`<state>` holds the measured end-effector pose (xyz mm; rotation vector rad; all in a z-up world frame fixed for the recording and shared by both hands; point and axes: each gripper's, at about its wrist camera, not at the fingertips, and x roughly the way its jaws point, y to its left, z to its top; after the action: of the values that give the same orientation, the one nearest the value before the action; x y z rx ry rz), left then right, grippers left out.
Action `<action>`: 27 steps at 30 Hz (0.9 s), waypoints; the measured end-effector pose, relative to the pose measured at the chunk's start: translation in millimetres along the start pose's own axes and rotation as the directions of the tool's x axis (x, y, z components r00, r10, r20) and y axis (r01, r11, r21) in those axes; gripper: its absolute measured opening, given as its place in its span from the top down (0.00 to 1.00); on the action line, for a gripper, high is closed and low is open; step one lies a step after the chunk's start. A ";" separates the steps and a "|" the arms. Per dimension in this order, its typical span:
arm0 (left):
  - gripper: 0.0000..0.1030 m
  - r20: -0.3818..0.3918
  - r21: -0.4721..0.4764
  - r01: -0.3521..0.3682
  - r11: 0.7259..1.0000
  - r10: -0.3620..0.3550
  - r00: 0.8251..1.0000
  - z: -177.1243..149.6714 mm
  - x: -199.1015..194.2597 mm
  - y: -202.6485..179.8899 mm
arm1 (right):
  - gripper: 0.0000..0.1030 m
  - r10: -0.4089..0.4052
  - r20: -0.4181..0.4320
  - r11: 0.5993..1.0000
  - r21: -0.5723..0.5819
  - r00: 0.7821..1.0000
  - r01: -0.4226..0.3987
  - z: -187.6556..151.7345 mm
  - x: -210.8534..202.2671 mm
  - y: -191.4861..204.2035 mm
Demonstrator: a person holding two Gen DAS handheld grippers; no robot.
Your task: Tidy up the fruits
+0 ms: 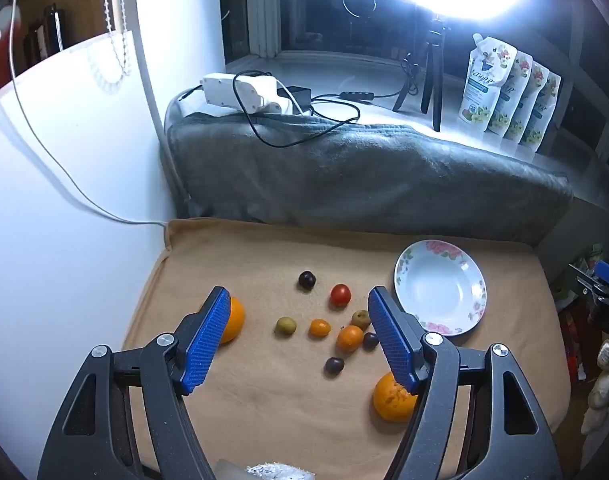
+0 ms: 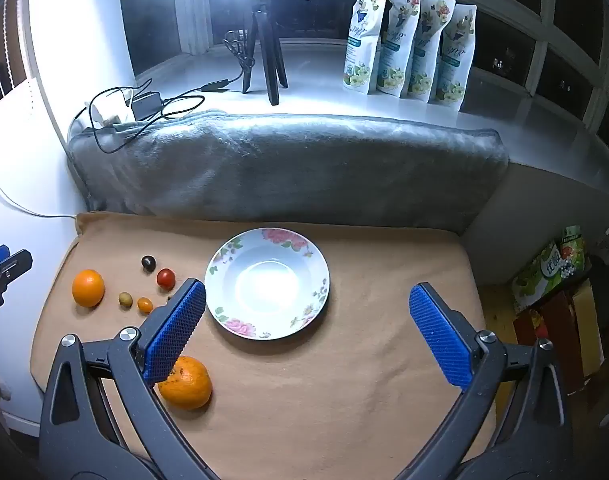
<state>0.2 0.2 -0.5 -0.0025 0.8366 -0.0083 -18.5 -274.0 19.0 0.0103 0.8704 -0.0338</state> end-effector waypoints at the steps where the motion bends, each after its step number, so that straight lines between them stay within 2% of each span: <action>1: 0.31 -0.003 -0.004 0.002 1.000 -0.002 1.000 0.0 0.2 0.2 | 0.00 0.006 -0.006 1.000 0.003 1.000 -0.006 0.4 0.6 -0.4; 11: 0.31 -0.008 -0.017 0.010 1.000 -0.010 1.000 -1.3 4.0 4.2 | 0.00 0.022 -0.020 1.000 0.017 1.000 -0.022 1.9 6.9 -6.8; 27: 0.31 -0.009 -0.021 0.037 0.999 -0.037 0.999 0.6 6.3 1.0 | 0.00 0.003 -0.021 0.999 0.044 1.000 -0.002 0.4 11.7 -7.0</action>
<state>4.9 1.2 -4.7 -0.0376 0.8458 -0.0345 -10.9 -281.3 10.3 0.0534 0.8910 -0.0504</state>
